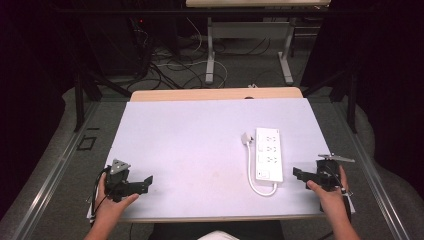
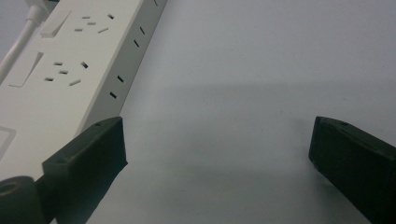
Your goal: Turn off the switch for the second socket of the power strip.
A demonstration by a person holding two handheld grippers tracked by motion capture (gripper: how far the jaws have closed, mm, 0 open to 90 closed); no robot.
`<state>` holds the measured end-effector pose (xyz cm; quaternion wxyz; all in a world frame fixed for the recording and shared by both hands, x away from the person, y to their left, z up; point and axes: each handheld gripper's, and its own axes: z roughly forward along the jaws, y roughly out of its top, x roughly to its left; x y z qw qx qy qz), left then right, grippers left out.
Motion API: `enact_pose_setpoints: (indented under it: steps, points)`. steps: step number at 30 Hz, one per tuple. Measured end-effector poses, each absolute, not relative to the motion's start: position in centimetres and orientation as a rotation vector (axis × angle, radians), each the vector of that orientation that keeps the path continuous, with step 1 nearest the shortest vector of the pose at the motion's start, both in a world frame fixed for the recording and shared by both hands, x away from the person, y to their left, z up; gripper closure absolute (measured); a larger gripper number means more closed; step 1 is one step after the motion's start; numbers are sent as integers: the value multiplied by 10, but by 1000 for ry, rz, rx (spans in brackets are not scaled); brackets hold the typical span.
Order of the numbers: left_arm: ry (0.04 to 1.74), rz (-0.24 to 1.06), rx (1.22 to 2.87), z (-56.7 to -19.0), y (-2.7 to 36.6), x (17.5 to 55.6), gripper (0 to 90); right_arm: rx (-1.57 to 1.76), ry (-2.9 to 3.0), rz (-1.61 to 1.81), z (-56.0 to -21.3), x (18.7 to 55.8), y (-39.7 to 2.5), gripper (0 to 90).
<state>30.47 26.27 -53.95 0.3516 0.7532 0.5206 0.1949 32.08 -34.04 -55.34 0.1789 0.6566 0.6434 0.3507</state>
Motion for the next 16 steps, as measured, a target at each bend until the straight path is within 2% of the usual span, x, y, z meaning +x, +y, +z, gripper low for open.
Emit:
enact_pose_setpoints:
  steps: [16]
  points:
    - [1345, 508, 1963, -539, 263, 305, 5, 1858, 1810, 988, -554, 320, -343, 38]
